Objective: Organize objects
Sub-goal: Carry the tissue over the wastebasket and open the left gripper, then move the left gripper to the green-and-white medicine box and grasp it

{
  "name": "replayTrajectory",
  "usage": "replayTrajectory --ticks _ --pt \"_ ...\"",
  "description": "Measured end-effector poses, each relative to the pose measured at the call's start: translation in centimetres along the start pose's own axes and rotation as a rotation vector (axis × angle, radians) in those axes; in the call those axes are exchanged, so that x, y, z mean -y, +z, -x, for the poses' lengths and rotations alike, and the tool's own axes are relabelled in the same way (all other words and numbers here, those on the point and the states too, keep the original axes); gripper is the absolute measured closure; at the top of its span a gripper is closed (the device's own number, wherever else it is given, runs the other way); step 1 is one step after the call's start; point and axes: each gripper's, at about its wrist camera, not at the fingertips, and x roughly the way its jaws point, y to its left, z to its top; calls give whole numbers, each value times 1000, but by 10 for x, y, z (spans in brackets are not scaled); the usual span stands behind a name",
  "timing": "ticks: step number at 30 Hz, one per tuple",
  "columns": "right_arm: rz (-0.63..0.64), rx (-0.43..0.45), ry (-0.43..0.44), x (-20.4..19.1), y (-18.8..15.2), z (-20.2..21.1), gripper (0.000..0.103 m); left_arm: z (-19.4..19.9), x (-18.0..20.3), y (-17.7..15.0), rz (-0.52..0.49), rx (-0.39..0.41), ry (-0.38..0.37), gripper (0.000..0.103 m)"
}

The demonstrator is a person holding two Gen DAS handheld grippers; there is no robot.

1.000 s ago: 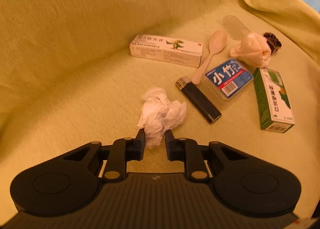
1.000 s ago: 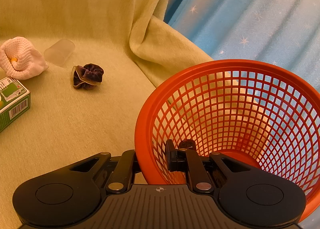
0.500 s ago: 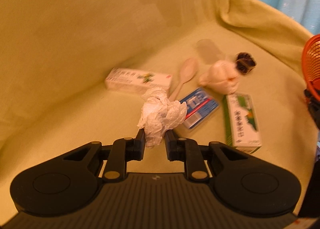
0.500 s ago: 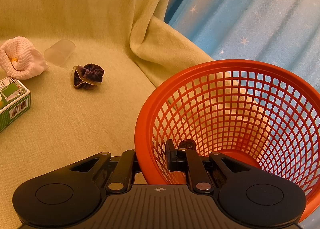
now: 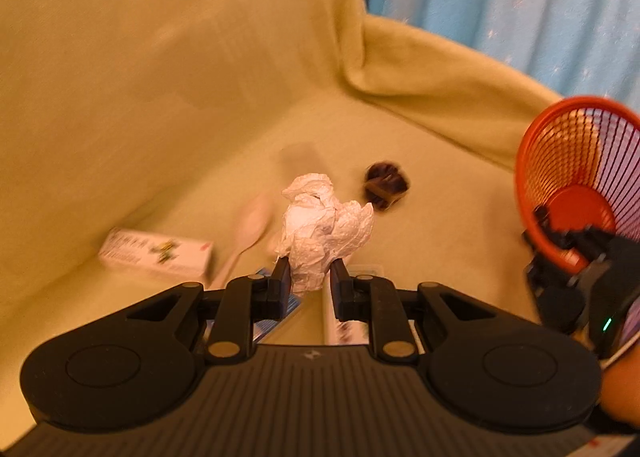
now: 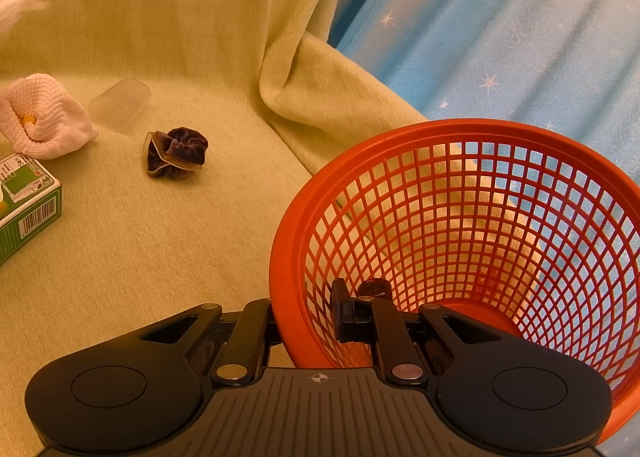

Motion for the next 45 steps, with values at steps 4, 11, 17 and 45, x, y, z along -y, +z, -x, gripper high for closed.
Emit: replayTrajectory --ticks 4,11,17,45 --pt "0 0 0 0 0 0 95 -4 20 17 22 21 -54 87" --pt "-2 1 0 0 0 0 94 -11 62 42 17 51 -164 87" --pt "-5 2 0 0 3 0 94 -16 100 57 -47 55 -239 87" --pt "-29 7 5 -1 7 -7 94 -7 67 63 10 92 -157 48"
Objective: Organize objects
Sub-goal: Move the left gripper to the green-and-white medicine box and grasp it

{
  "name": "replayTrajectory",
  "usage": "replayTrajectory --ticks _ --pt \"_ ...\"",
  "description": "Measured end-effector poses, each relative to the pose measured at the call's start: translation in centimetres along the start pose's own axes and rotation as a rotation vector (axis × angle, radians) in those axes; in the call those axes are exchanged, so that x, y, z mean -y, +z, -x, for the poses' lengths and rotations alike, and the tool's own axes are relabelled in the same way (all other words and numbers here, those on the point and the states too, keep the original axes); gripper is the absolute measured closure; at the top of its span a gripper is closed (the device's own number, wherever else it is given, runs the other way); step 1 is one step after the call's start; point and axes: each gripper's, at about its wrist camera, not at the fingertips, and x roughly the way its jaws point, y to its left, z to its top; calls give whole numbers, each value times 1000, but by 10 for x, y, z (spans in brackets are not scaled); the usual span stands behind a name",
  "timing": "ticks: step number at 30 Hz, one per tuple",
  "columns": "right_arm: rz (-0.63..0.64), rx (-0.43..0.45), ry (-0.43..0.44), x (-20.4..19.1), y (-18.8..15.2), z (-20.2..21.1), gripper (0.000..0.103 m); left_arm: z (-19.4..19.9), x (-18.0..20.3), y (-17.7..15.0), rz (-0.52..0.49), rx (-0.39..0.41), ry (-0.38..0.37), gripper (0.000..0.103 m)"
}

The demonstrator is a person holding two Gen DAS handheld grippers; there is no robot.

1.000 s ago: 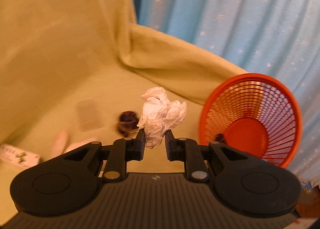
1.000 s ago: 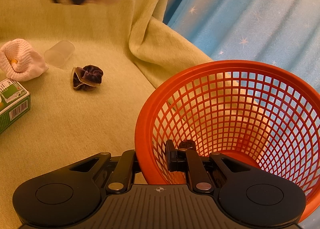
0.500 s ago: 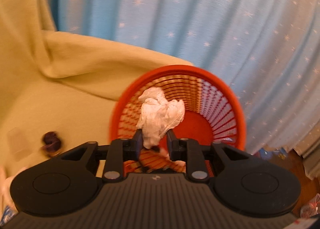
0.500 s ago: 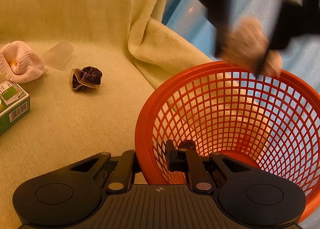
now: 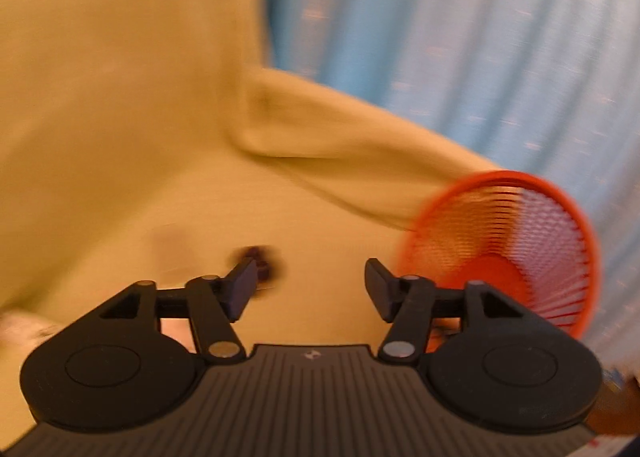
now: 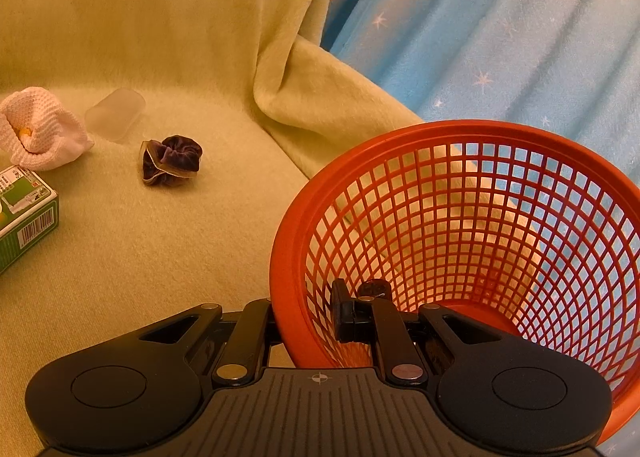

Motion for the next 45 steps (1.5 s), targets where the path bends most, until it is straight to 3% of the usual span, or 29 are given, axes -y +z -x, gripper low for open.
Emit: replayTrajectory --ticks 3,6,12,18,28,31,45 --pt "1 -1 -1 1 -1 1 94 9 -39 -19 39 -22 107 48" --pt "-2 1 -1 1 -1 1 95 13 -63 -43 71 -47 153 48" --pt "-5 1 -1 2 -3 3 95 3 -74 -94 98 -118 160 45" --pt "-11 1 -3 3 -4 5 95 -20 -65 -124 118 -158 145 43" --pt "-7 0 -4 4 -5 6 94 -51 -49 -137 57 -196 174 40" --pt "-8 0 -4 4 -5 6 94 -55 -47 -138 54 -203 186 51" --pt "-10 2 -2 5 -6 6 94 -38 -45 -116 72 -172 172 53"
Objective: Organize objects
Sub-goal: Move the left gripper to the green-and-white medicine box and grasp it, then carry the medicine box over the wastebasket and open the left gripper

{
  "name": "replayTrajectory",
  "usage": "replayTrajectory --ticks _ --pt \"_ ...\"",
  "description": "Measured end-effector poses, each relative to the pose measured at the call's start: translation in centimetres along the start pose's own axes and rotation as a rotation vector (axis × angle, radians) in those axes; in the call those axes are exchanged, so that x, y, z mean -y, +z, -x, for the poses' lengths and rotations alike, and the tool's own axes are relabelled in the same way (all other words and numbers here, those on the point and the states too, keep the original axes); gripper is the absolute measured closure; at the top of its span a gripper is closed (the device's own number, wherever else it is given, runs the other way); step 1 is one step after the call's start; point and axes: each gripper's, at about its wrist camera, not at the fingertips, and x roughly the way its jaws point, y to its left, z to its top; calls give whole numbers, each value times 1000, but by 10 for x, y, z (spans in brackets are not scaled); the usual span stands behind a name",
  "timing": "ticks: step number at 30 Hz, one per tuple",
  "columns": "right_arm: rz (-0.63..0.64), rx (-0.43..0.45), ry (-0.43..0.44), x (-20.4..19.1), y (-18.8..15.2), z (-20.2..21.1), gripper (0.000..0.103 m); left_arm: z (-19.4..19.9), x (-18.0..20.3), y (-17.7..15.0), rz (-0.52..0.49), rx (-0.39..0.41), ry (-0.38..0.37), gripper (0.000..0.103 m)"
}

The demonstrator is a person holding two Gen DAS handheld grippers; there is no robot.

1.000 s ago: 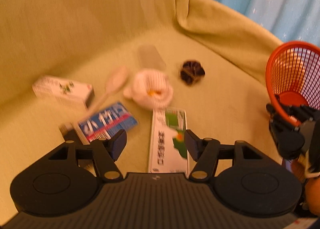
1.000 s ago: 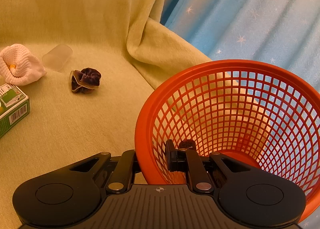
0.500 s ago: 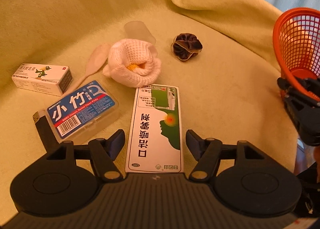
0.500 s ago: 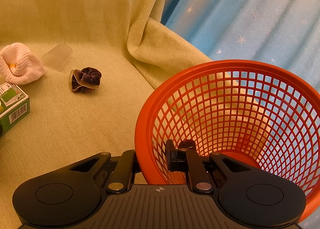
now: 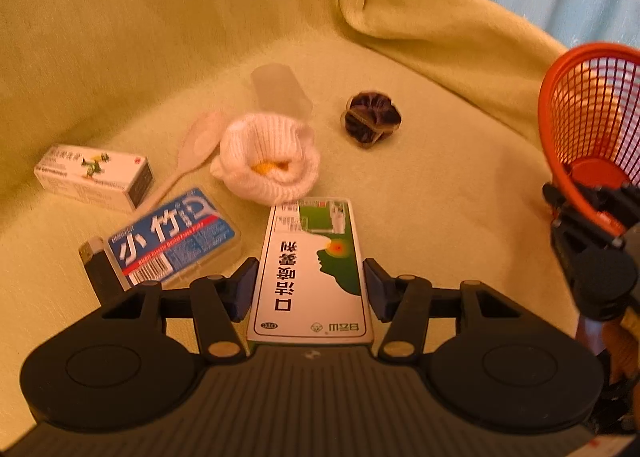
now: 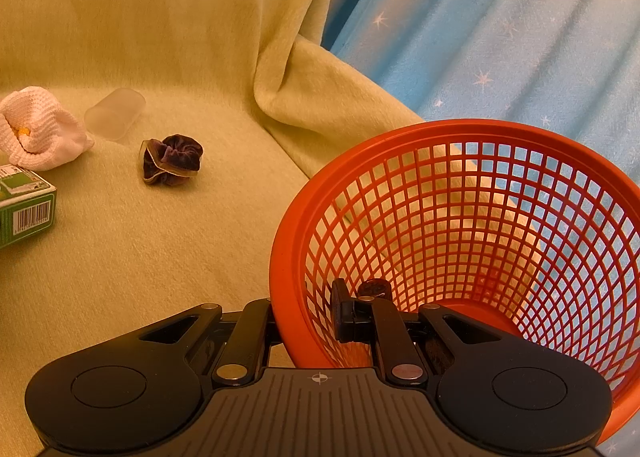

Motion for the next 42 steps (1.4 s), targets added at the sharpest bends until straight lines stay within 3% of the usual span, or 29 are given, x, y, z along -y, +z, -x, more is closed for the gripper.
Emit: replayTrajectory --ticks 26,34,42 --pt "1 0 0 -1 1 0 94 35 9 47 65 96 -144 53" --pt "1 0 0 -1 1 0 94 53 41 80 29 150 -262 53" --pt "-2 1 1 0 0 0 95 66 101 114 -64 184 -422 53"
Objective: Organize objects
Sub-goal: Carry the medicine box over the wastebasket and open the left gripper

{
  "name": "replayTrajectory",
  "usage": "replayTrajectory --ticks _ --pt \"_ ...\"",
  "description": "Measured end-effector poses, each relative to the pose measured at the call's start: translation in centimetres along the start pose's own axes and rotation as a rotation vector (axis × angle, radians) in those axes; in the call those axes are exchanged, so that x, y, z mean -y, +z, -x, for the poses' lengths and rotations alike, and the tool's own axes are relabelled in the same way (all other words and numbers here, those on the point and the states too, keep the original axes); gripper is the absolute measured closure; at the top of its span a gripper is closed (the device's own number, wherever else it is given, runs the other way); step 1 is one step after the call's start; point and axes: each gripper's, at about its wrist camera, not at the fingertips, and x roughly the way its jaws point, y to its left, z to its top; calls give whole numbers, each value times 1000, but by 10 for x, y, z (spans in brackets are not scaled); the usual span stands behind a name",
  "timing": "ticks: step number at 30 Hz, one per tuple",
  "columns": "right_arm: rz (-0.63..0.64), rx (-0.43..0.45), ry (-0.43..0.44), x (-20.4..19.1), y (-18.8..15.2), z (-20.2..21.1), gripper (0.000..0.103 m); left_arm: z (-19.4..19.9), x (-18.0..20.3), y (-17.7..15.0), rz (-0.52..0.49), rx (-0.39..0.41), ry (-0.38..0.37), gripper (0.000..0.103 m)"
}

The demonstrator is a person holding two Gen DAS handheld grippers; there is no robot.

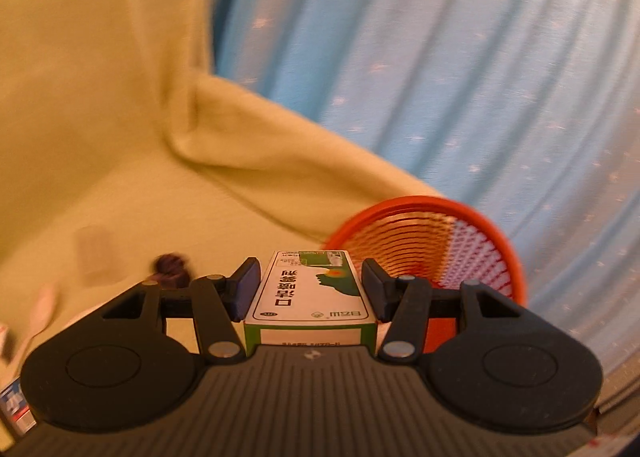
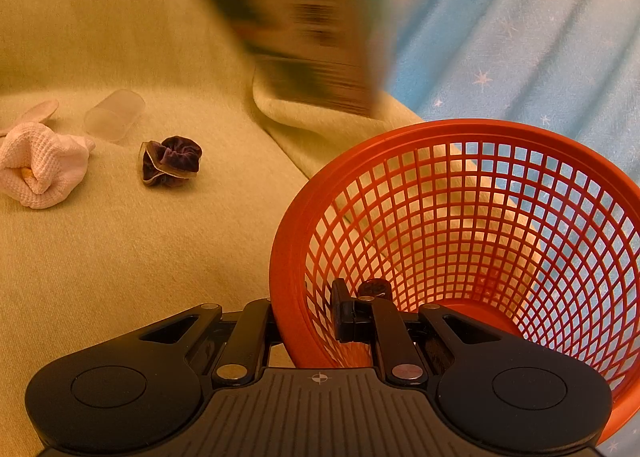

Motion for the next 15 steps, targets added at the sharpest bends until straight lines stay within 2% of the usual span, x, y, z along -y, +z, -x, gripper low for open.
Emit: replayTrajectory --ticks 7,12,15 --pt "-5 1 2 1 1 0 95 -32 50 10 -77 -45 -91 53" --pt "-9 1 4 2 1 -1 95 -64 80 7 -122 -108 -156 53" --pt "-31 -2 7 6 1 -2 95 -61 83 11 -124 -92 -153 48"
